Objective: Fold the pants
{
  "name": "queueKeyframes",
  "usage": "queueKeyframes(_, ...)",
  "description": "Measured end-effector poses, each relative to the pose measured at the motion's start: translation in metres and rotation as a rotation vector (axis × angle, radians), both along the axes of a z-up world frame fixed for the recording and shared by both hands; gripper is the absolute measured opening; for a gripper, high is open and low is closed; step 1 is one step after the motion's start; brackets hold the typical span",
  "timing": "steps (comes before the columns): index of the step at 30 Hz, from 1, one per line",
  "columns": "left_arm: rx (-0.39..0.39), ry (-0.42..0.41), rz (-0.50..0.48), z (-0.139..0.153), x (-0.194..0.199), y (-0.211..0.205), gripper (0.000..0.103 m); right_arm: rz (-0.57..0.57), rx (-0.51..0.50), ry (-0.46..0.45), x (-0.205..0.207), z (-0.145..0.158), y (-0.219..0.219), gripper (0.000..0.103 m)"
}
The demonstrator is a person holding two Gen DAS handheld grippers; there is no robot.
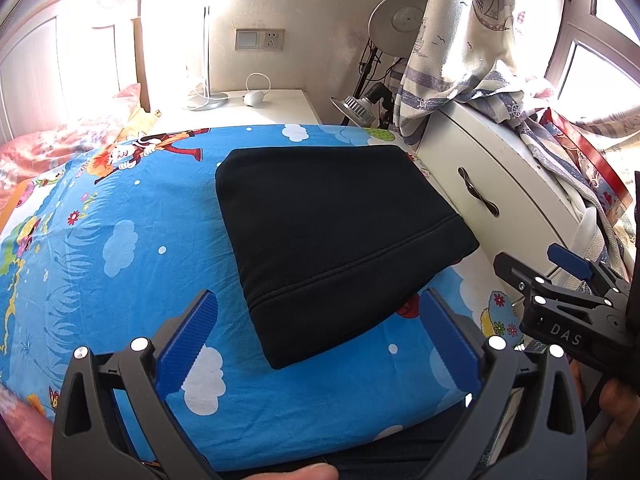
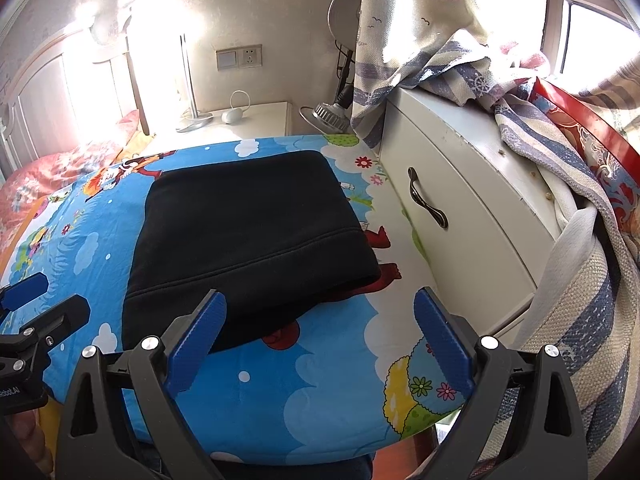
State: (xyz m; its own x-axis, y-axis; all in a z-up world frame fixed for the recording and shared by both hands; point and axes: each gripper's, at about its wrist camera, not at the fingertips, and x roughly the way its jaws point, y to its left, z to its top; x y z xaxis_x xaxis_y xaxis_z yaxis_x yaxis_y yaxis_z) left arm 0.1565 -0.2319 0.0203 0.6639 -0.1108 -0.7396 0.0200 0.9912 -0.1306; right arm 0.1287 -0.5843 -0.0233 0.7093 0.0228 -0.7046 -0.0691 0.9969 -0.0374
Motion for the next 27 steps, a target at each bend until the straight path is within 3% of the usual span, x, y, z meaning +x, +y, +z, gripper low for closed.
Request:
queueKeyframes(20,-0.036,-0.022,-0.046,-0.003,-0.002,-0.011,0.101,0.001,-0.001,0.003,0.0,-0.005,0.0,0.091)
queueKeyframes(24,-0.048,-0.028,-0.017,-0.004,0.0,-0.003,0.101,0.003,0.003,0.007,0.001,-0.009,0.0,0.091)
queueKeyframes(27,-0.08,0.016,0.002,-0.017,0.005,0.024,0.101,0.004,0.004,0.009,0.003,-0.016,0.0,0.091)
